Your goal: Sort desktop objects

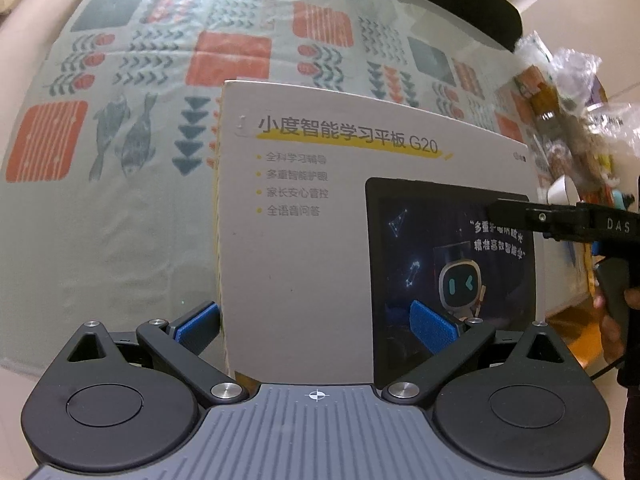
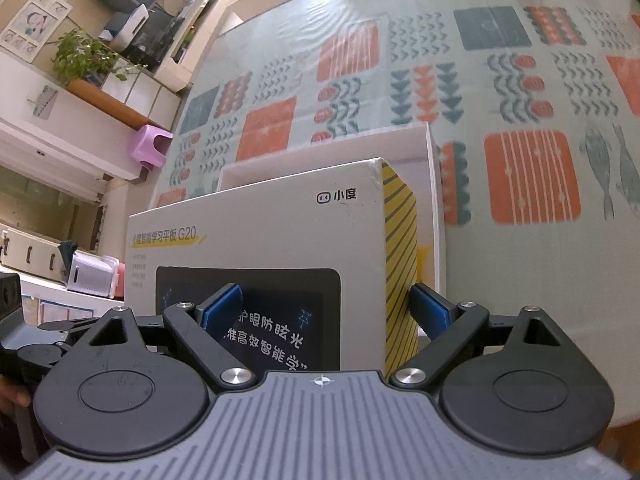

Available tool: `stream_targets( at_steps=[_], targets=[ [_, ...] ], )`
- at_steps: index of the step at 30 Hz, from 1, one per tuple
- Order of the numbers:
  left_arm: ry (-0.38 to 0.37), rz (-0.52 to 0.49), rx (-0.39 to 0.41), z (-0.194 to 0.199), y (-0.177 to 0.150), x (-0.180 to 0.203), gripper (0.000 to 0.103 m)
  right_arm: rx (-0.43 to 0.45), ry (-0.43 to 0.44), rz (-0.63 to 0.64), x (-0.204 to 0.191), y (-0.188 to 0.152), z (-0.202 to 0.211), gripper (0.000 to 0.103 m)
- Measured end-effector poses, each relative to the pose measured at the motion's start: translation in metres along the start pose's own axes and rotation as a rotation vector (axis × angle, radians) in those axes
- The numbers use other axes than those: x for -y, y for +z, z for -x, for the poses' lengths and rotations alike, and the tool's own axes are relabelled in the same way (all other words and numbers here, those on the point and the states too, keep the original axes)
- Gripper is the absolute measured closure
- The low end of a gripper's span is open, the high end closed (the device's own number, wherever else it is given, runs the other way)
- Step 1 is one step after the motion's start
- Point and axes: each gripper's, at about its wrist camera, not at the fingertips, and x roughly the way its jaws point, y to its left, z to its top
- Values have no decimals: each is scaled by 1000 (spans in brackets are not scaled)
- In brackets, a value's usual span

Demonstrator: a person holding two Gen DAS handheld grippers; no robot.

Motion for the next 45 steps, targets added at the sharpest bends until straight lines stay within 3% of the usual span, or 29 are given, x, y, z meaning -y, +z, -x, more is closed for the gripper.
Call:
stream_targets(
  at_steps=[7,17,32,45],
  targets=[
    [12,15,-10,-16,37,0,1,-20,11,-9,14,42,-16,0],
    [33,41,-30,-33,69,-5,1,-45,23,-16,27,68,-37,0],
    [38,51,-47,-43,86,-7,1,-54,28,-16,34,80,-48,0],
    [38,53,-45,-47,83,-3,1,-51,23,-5,39,79,-48,0]
  ],
)
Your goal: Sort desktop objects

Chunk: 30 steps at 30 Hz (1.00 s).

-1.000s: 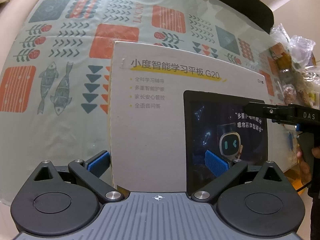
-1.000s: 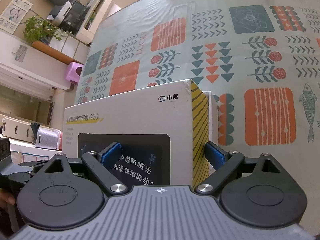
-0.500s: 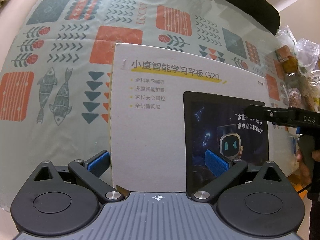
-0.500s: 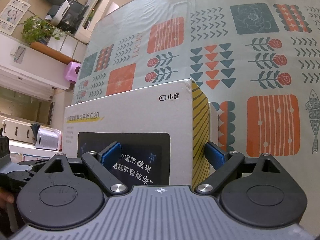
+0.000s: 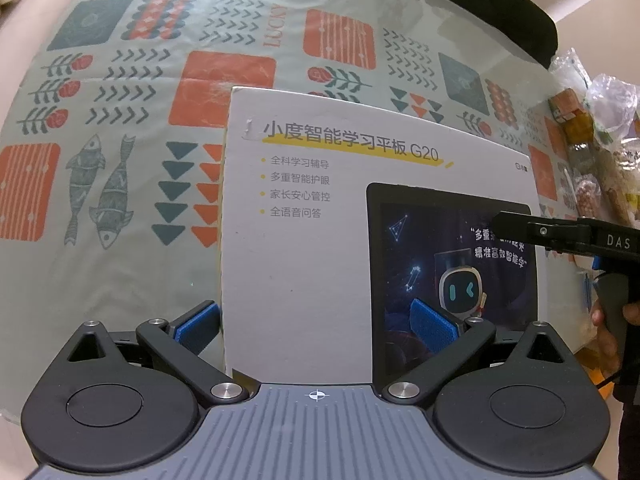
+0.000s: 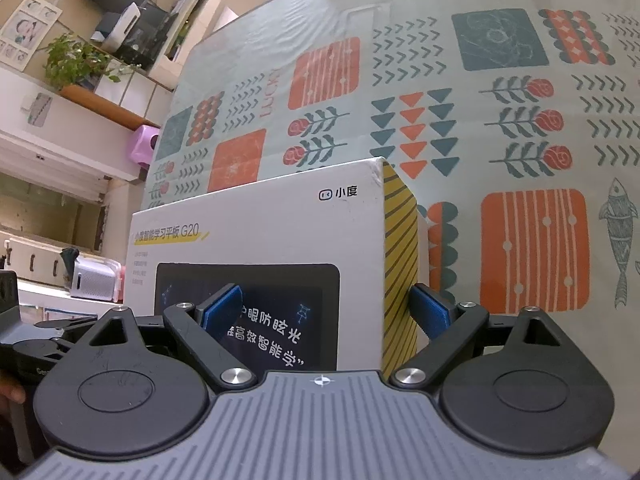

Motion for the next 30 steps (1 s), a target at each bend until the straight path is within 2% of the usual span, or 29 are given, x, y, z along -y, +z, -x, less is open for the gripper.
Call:
stream_targets(
  at_steps=[14,30],
  targets=[
    [7,10,-19,-8,4,0,1,-8,-5,-5,5,3,-4,0],
    [42,3,-65,-37,10,-3,0,-81,-30,-13,15,7,-32,0]
  ],
)
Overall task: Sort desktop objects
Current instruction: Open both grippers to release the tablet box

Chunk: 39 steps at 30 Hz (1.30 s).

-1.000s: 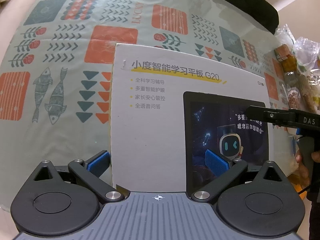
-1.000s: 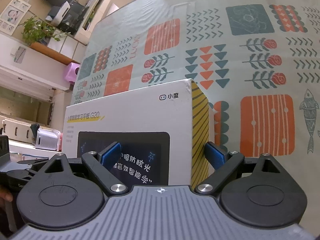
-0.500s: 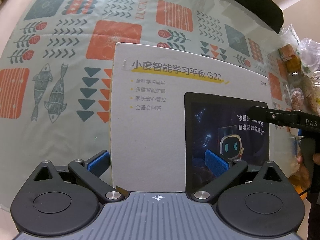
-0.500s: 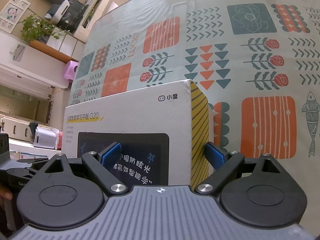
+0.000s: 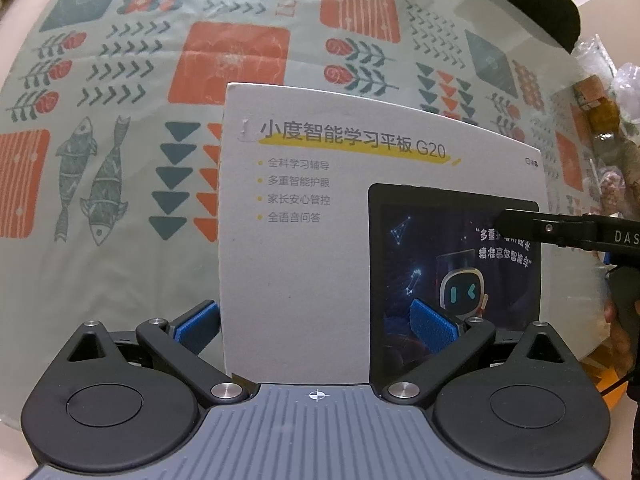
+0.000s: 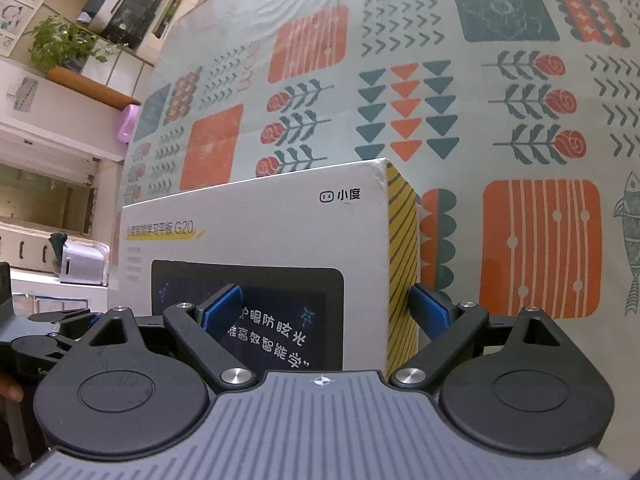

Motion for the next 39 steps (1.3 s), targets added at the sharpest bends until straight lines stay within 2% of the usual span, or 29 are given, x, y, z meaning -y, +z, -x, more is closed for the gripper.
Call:
stream_targets(
  at_steps=[11,23,39],
  targets=[
    [24,11,-19,-22,2,-2,0,-36,-19,1,9,1,-24,0],
    [14,26,-12,-28,3,-7,0,-16,-2,36,15,-2,-25,0],
    [14,30,58,-28,-5,-8,0,39,30,35,21,-9,-24,0]
  ],
)
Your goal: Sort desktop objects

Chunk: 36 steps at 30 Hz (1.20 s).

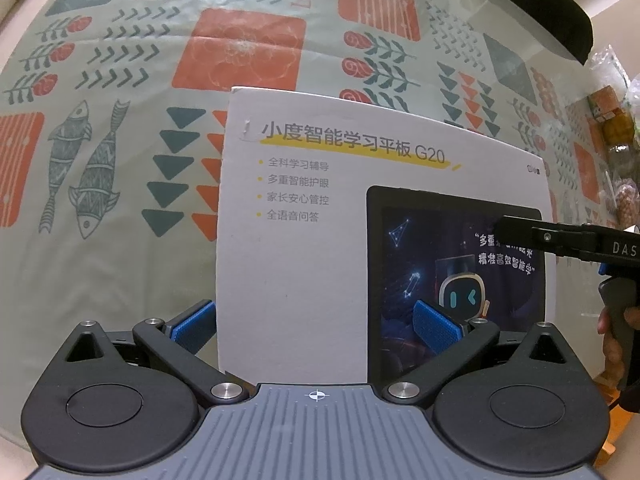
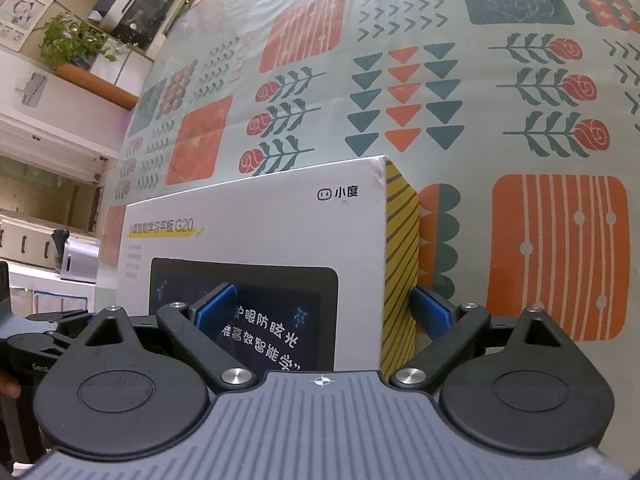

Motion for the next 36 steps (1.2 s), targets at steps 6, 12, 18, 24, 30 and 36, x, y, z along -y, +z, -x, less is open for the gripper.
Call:
stream_targets(
  at_steps=[6,12,18,24,30,36],
  targets=[
    [-6,3,28,2,-4,-2,0,20,-2,-1,-1,-3,1,0],
    [15,11,70,7,-15,-1,0,123,-90,-27,-15,-19,15,0],
    [70,-28,168,41,-46,8,0,328,-122,18,-46,-52,50,0],
    [67,-21,281,87,-86,13,0,441,-144,41,-80,-101,78,0],
    [65,-76,361,122,-125,22,0,466,-211,11,-104,-153,84,0],
    [75,-132,396,145,-155,30,0,551,-303,70,-132,-193,104,0]
  ],
)
